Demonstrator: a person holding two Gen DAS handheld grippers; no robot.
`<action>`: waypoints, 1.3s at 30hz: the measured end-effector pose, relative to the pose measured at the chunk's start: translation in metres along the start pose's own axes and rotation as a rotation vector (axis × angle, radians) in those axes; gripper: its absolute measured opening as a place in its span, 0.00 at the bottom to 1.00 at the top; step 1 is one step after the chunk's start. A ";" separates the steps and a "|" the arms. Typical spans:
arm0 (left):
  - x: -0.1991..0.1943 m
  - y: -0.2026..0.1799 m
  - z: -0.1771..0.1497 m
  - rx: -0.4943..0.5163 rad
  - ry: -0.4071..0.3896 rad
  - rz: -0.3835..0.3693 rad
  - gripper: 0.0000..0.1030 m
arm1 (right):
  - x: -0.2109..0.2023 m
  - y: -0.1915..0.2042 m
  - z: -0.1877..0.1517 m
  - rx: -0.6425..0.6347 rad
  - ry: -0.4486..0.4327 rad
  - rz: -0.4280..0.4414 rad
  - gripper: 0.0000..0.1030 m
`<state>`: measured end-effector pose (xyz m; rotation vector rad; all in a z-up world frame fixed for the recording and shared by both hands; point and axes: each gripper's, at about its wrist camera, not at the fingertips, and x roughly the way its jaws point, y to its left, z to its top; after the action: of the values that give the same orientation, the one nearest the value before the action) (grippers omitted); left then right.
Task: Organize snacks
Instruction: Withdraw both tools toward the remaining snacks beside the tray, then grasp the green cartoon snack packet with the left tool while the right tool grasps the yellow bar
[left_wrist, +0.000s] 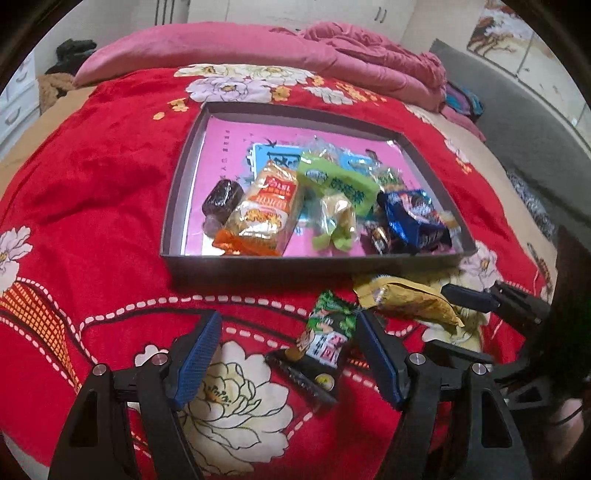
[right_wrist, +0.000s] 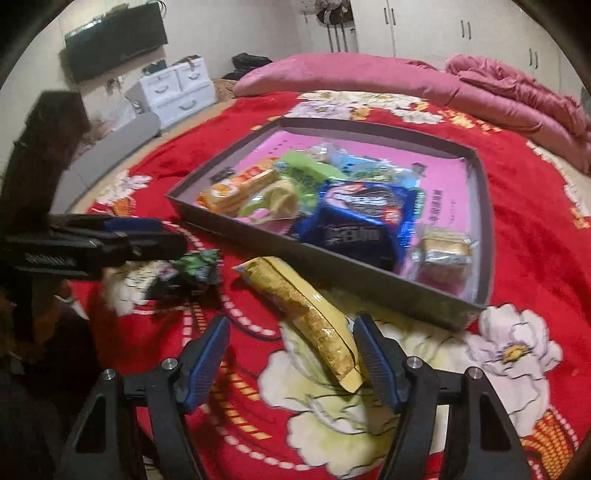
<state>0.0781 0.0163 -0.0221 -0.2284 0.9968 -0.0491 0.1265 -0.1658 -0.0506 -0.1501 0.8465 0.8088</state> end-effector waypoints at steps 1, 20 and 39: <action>0.000 0.000 -0.001 0.008 0.003 0.003 0.74 | -0.002 0.001 0.000 0.010 -0.008 0.026 0.68; 0.018 -0.009 -0.012 0.079 0.115 -0.094 0.74 | 0.038 0.014 0.017 -0.133 0.038 -0.089 0.50; 0.031 -0.025 -0.007 0.111 0.127 -0.110 0.56 | 0.027 0.014 0.016 -0.064 0.034 -0.046 0.20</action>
<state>0.0912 -0.0139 -0.0461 -0.1800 1.1036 -0.2212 0.1375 -0.1341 -0.0565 -0.2401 0.8467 0.7922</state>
